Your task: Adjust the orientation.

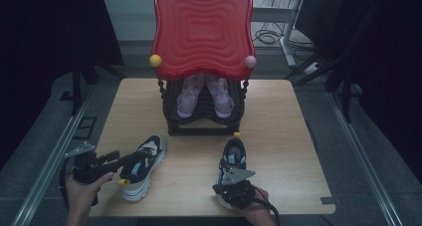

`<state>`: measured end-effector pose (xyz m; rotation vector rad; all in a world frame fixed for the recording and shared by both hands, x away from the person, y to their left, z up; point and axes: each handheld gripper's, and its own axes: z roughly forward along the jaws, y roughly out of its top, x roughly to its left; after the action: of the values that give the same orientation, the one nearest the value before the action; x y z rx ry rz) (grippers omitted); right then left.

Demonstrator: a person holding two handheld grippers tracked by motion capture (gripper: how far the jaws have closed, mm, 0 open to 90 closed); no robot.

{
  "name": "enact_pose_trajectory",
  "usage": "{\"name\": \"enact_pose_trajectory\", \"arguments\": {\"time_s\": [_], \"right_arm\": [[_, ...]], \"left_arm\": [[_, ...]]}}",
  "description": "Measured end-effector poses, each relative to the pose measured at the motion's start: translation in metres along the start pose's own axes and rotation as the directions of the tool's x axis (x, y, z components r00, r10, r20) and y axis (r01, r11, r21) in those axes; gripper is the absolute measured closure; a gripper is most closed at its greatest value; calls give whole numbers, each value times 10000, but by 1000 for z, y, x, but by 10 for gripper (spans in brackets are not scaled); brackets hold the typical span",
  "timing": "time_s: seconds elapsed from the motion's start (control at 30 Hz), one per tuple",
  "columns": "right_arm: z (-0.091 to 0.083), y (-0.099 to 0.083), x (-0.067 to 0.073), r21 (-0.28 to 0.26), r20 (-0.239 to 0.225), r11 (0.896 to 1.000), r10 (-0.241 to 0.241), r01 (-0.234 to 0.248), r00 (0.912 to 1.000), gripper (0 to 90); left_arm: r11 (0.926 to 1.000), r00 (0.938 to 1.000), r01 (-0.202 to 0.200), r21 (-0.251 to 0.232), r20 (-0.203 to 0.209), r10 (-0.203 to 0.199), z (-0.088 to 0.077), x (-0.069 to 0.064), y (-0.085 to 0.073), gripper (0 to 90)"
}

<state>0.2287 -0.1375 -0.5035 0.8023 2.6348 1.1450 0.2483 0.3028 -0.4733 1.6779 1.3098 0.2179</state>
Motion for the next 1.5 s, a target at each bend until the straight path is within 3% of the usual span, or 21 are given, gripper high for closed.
{"name": "enact_pose_trajectory", "arguments": {"time_s": [0.2,0.8,1.5], "right_arm": [[-6,-4,-4,64,30,9999,86,-86,10000,898],[-48,-40,-30,-161,573,9955,937,-929,9940,898],[-79,-66,-66,-326,1534,9829,1843,-1815,9708,899]], "left_arm": [[10000,10000,35,-9,-3,-35,-1,1,0,410],[10000,10000,9,71,-39,-8,1,0,-1,409],[9999,10000,50,125,-69,-50,3,2,-2,408]]}}
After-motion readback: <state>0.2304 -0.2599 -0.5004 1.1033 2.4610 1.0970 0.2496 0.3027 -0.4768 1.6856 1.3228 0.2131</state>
